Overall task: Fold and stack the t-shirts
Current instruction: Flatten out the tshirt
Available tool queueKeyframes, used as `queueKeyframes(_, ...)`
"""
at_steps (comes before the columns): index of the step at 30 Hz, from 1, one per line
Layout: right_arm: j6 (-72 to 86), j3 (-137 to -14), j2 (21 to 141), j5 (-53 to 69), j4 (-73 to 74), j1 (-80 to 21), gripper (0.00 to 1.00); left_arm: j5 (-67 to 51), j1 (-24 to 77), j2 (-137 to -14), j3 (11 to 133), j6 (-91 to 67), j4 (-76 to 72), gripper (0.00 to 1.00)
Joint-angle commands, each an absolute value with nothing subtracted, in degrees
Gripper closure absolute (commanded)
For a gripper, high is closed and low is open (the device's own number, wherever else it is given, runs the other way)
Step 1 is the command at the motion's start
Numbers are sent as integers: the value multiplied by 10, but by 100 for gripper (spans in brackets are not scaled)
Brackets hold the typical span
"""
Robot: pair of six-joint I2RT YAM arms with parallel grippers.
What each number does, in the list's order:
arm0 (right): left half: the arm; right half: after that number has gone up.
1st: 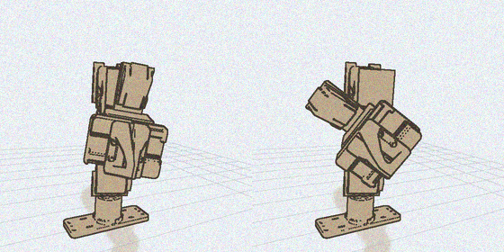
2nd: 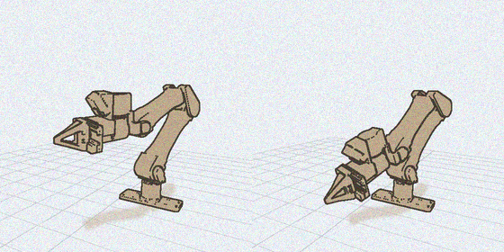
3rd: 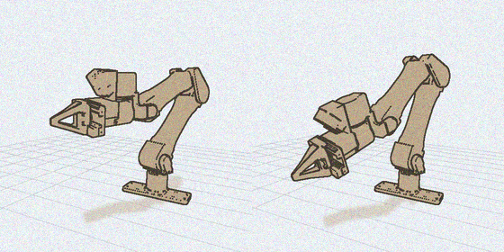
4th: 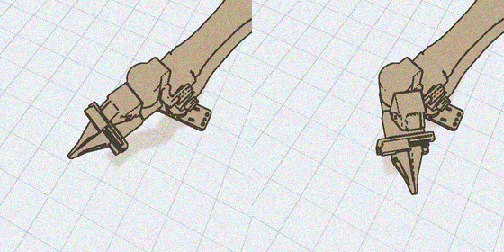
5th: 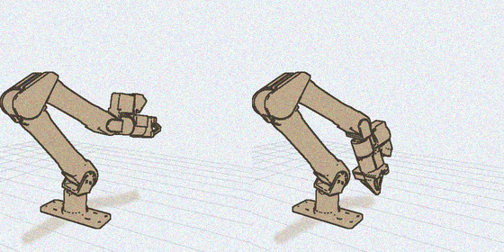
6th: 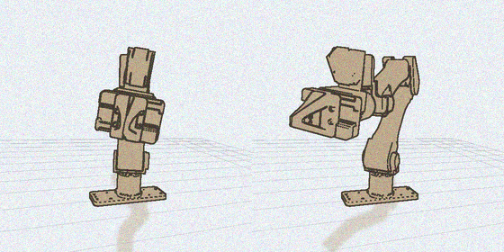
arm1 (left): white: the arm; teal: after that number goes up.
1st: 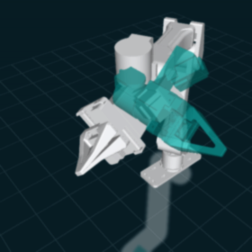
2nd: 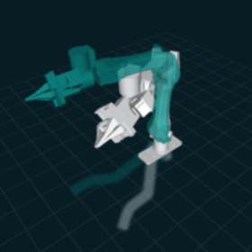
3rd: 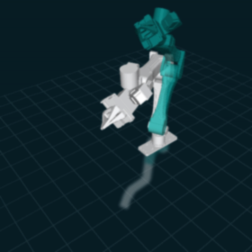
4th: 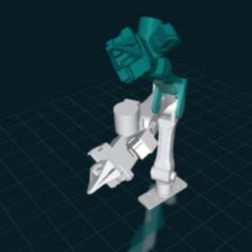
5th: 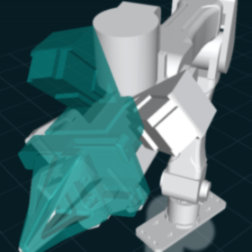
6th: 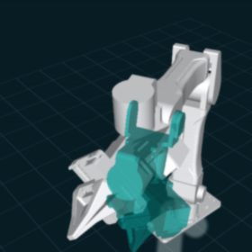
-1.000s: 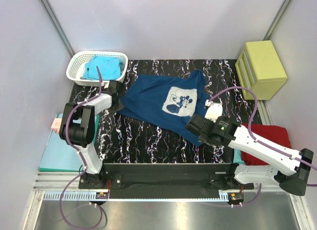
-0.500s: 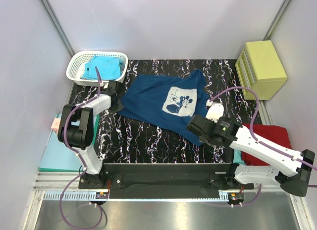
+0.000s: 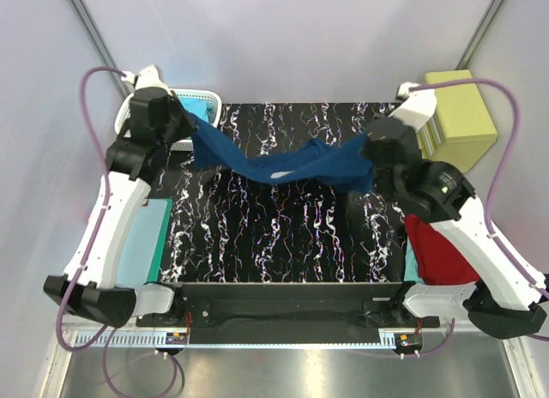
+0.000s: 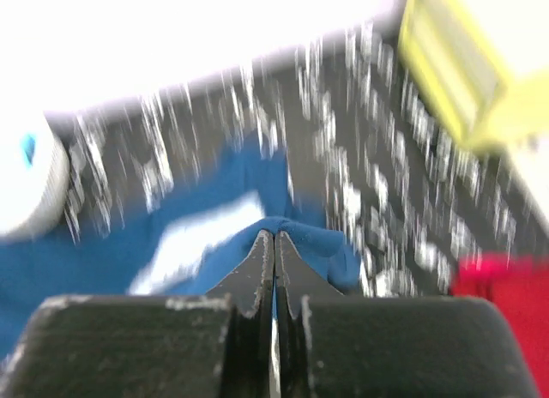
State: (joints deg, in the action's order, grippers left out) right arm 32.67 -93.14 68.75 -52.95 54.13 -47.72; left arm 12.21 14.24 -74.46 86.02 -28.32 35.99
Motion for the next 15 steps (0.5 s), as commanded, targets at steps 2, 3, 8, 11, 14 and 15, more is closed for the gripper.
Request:
queueKeyframes(2, 30, -1020, 698, -635, 251, -455, 100, 130, 155, -718, 981, -267, 431, 100)
queueKeyframes(3, 8, -1030, 700, -639, 199, -455, 100, 134, 156, -716, 995, -265, 439, 100)
queueKeyframes(8, -78, -1113, 726, -634, 108, -454, 100, 141, 179, -717, 1069, -259, 446, 100)
queueKeyframes(11, -79, -1156, 734, -628, 123, -456, 100, 160, 206, -721, 1110, -244, 452, 100)
queueKeyframes(14, -93, -1171, 735, -623, 125, -455, 100, 182, 227, -724, 1138, -223, 454, 100)
queueKeyframes(15, -93, -1176, 737, -623, 132, -455, 100, 182, 228, -728, 1143, -222, 456, 100)
